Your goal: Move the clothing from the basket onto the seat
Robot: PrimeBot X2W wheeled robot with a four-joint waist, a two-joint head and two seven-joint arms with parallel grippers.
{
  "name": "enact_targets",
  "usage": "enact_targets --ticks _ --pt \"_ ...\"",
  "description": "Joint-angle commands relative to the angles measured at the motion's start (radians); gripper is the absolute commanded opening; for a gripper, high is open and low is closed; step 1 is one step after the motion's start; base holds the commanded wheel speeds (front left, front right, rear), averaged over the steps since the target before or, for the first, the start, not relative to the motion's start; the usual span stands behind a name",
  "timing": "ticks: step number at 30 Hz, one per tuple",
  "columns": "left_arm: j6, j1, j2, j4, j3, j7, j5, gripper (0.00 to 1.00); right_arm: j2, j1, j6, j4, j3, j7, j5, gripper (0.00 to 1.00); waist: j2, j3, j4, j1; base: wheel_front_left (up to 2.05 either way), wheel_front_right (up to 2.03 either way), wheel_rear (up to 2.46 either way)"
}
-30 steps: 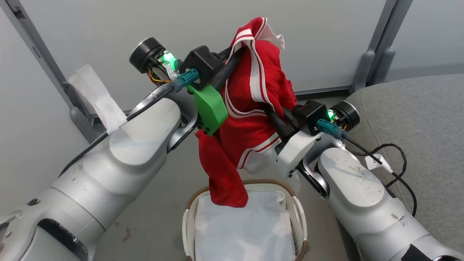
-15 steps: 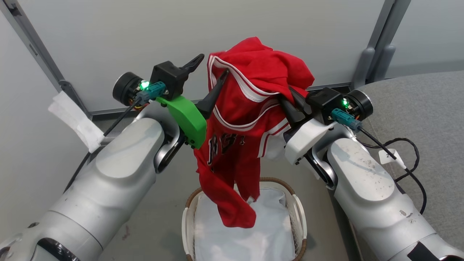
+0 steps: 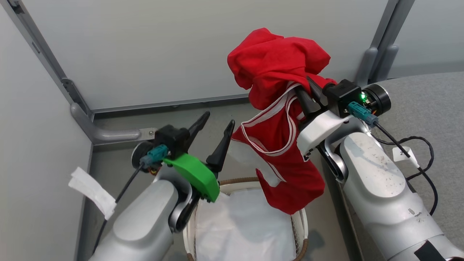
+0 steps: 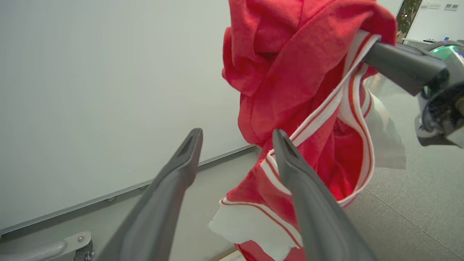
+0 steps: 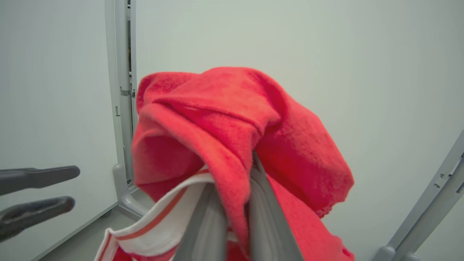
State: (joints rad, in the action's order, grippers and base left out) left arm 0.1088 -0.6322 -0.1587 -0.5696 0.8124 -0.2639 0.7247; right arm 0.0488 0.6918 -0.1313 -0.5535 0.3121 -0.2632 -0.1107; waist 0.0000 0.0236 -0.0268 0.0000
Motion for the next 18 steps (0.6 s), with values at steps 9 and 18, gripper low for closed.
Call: enact_targets --ticks 9,18 --pt "0.010 0.175 0.040 0.034 -0.091 -0.001 -0.117 1.00 0.003 -0.016 0.001 0.012 -0.045 -0.003 0.037 0.00 0.0000 0.001 -0.004 0.0000 0.00 0.00 0.00" --pt "0.019 0.217 0.069 0.054 -0.169 -0.001 -0.188 1.00 0.008 -0.001 0.001 0.014 -0.080 -0.002 0.056 0.00 0.0000 0.011 -0.045 0.0000 0.00 0.00 0.00"
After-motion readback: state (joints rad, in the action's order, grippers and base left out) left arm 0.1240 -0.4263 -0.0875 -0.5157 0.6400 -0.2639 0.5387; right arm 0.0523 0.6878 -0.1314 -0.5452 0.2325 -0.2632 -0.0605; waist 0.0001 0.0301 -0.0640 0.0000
